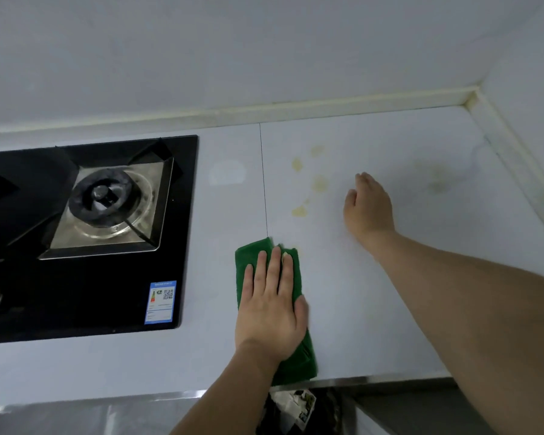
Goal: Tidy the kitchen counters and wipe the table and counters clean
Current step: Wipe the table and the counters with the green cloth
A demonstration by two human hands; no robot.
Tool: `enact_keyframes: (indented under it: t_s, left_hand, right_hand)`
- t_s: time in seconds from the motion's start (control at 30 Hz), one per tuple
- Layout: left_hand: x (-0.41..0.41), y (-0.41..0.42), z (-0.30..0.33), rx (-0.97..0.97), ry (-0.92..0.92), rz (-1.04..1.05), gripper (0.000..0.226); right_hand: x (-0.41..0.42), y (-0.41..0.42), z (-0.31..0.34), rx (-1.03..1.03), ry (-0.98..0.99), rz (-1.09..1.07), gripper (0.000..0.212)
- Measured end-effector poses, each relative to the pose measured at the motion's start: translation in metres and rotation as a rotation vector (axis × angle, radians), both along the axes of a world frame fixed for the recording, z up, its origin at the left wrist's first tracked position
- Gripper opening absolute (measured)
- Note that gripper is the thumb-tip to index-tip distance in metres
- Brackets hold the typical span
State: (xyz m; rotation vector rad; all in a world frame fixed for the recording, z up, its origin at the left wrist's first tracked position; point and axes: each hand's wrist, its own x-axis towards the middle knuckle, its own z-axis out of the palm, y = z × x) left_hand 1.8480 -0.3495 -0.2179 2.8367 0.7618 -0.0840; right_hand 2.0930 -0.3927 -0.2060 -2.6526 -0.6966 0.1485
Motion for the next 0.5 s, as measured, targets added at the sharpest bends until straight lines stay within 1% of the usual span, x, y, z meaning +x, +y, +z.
enact_keyframes:
  t_s: [0.17, 0.23, 0.37, 0.5]
  left_hand:
    - [0.026, 0.018, 0.004, -0.031, 0.001, -0.012, 0.069]
    - [0.035, 0.022, 0.003, -0.031, -0.007, -0.017, 0.069]
    - [0.049, 0.035, -0.001, -0.016, -0.012, -0.026, 0.070]
    - [0.087, 0.062, -0.003, 0.018, -0.022, -0.021, 0.070]
  right_hand:
    - [0.046, 0.027, 0.004, -0.117, -0.043, 0.104, 0.047]
    - [0.065, 0.033, 0.001, -0.141, -0.069, 0.108, 0.048]
    - [0.100, 0.039, -0.001, -0.143, -0.054, 0.099, 0.049]
    - [0.131, 0.047, -0.006, -0.164, -0.029, 0.076, 0.053]
